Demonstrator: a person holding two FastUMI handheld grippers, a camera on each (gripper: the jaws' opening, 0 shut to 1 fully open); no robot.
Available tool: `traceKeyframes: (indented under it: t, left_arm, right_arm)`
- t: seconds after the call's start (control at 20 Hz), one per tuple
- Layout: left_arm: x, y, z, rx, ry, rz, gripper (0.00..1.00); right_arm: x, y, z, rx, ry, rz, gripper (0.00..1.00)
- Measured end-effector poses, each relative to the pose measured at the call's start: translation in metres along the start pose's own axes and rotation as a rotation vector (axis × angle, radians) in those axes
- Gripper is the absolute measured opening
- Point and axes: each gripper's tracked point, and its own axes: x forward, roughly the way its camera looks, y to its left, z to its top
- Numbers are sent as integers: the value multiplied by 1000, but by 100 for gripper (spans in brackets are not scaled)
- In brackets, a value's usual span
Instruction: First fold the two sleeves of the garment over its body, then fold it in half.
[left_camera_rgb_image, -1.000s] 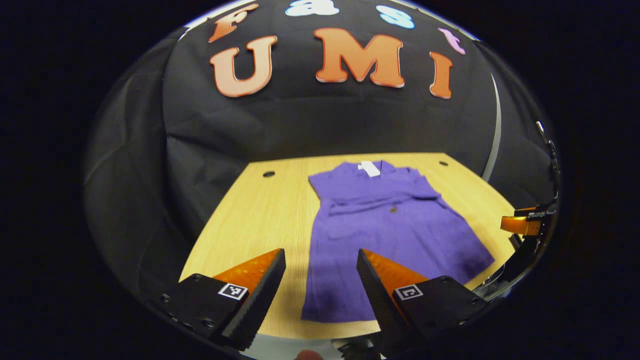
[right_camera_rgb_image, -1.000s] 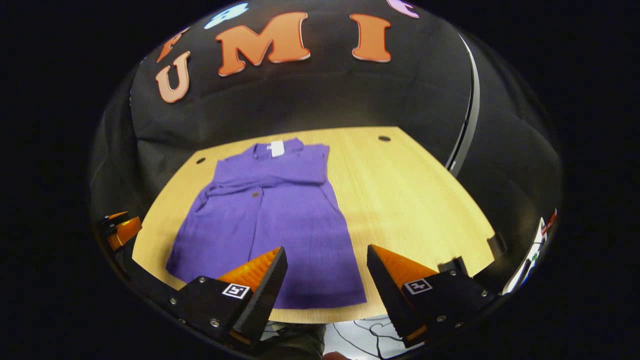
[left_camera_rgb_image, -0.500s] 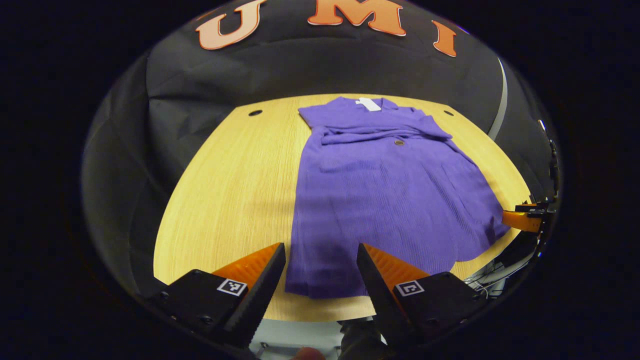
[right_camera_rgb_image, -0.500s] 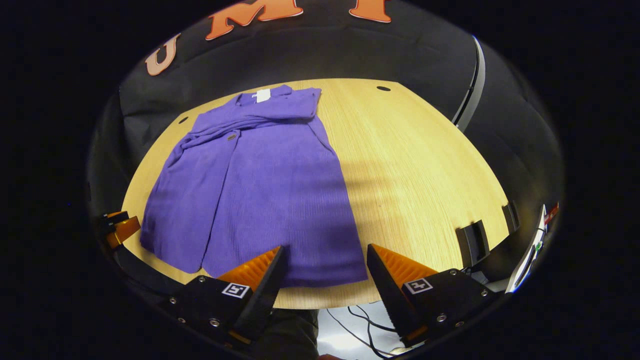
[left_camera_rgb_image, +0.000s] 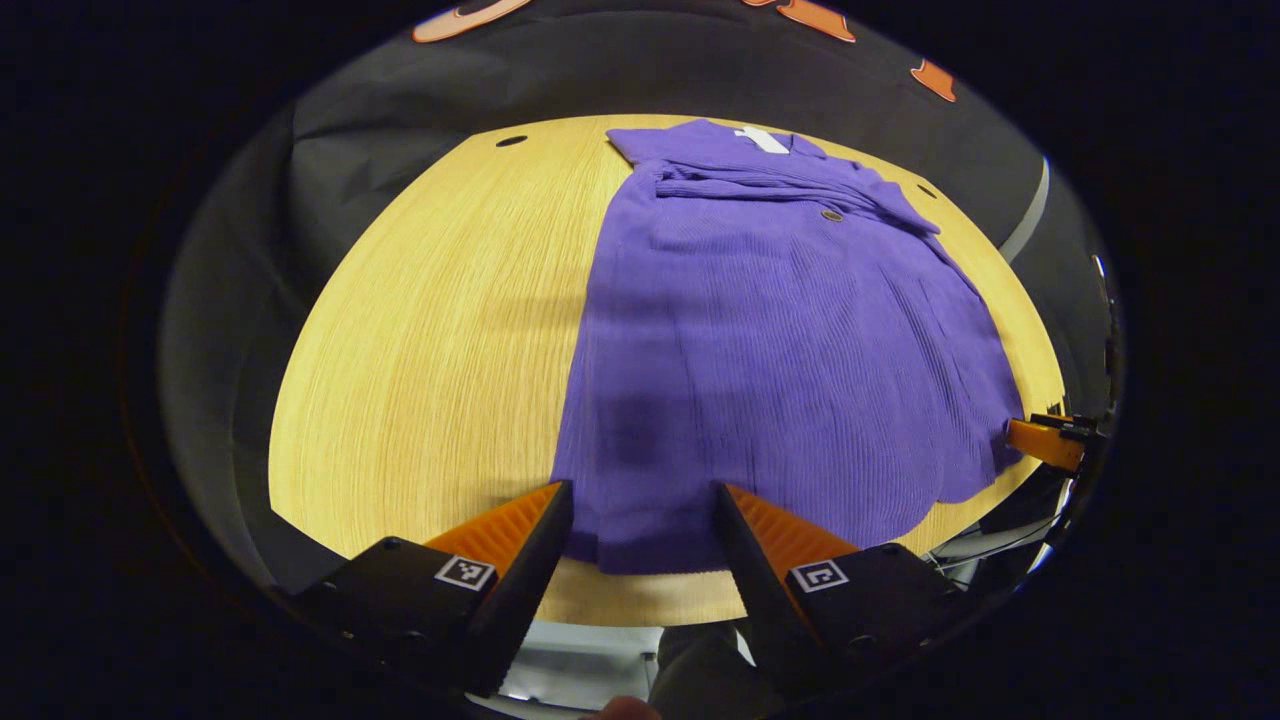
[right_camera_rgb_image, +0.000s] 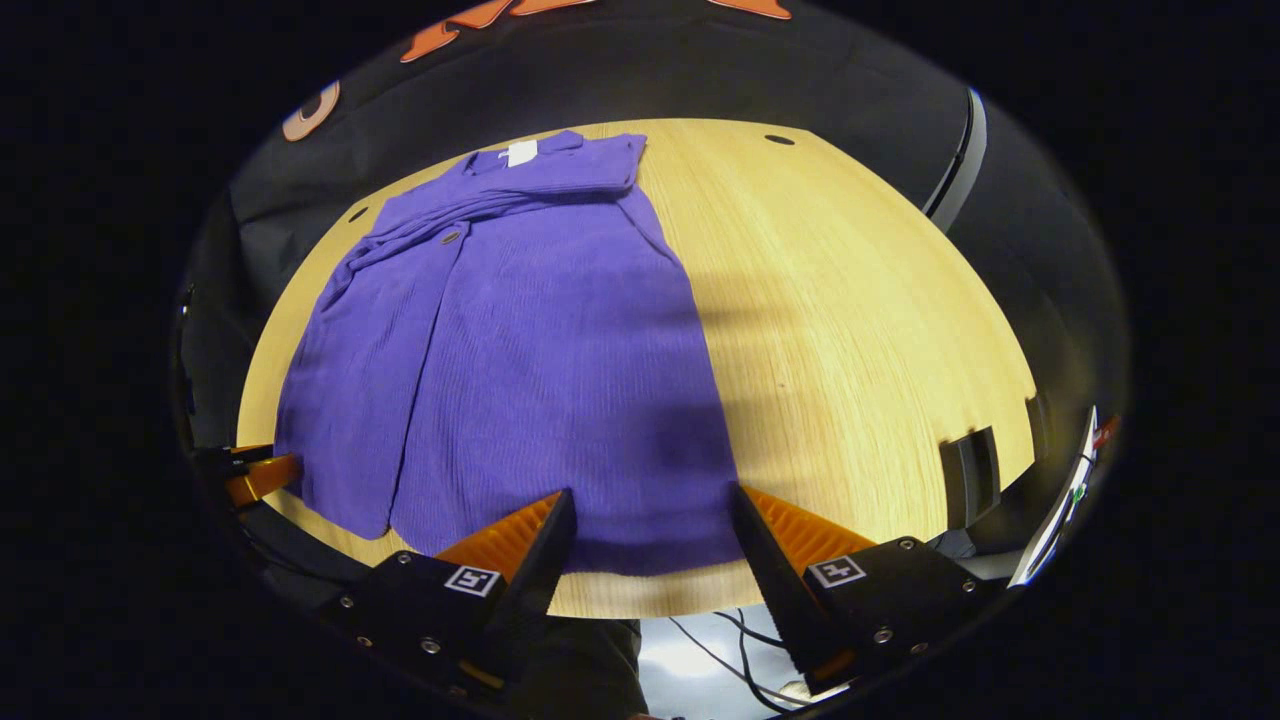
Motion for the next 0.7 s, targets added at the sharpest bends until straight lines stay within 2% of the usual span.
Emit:
traceKeyframes:
  t: [0.25,0.35,0.4,0.55,0.6,0.65,0.7]
  left_arm:
    - [1,11,4,-64,36,34,92]
    - [2,8,-10,-95,100,15,92]
    - [1,10,-9,-91,79,13,95]
    - [6,10,-11,-84,122,16,97]
    - [5,9,-11,-92,151,14,95]
    - [4,9,-8,-98,163,9,92]
    - [5,6,-5,-99,175,4,80]
  right_arm:
    - [2,-3,-6,-13,18,-11,94]
    - [4,-3,-6,-14,21,-13,94]
    - [4,-3,-7,-17,30,-16,94]
    - [5,-3,-9,-31,49,-17,93]
    - [6,0,-9,-32,59,-15,89]
    - [6,3,-7,-33,64,-8,74]
    - [6,6,-6,-38,66,-5,65]
